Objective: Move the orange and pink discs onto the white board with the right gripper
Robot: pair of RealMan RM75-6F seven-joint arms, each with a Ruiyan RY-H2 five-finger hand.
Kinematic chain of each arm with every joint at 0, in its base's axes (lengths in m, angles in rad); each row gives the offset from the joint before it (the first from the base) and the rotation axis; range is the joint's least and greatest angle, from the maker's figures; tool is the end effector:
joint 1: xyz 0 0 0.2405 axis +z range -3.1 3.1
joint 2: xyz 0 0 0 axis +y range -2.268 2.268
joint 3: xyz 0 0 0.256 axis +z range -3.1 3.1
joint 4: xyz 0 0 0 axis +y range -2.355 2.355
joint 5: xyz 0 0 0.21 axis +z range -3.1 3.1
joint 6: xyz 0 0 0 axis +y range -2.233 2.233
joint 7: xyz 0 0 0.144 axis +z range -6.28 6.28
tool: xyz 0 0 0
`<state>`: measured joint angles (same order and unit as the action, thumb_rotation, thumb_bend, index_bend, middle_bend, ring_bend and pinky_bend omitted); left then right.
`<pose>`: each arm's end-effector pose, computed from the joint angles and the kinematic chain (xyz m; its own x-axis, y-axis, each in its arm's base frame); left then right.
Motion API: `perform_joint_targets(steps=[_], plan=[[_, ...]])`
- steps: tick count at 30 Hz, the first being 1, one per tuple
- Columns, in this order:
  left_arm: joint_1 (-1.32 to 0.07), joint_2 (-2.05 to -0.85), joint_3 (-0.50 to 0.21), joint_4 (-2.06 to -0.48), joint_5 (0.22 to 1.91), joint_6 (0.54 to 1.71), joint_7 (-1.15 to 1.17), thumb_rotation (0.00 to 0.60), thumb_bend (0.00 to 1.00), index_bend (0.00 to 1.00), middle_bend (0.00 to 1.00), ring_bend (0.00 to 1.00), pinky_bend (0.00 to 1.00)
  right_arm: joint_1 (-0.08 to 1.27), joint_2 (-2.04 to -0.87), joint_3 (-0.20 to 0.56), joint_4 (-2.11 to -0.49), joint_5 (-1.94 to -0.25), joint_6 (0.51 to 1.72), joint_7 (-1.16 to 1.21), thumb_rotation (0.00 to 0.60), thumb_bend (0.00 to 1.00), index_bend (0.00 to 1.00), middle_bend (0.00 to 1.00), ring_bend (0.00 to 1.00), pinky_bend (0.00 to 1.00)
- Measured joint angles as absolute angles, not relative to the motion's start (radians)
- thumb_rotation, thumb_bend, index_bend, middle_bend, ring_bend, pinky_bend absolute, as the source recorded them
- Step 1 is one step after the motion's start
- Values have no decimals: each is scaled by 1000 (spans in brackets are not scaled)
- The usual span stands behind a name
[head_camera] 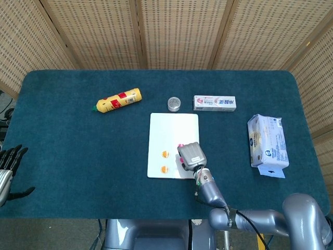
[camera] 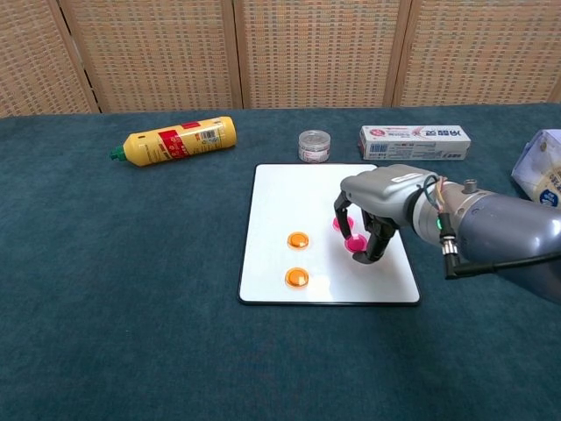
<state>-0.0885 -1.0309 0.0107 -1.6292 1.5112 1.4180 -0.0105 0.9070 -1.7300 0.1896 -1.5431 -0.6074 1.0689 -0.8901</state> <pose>-0.3216 0.1687 0.1692 0.4521 0.1224 0.8835 0.8911 -0.0169 -0.4536 -0.1015 -0.3292 -0.0722 0.6067 -0.3499 0.7138 -0.7936 -0.3171 0.5192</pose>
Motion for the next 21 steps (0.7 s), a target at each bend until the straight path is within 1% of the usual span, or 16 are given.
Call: perform_joint_targets(steps=[21], plan=[[-88,-1030,11,-1629,1511,1420,-13,600,0,0,0,0,0,918,-1765,170,-1513,-589,1083,-881,600,414,565,996,945,1000]])
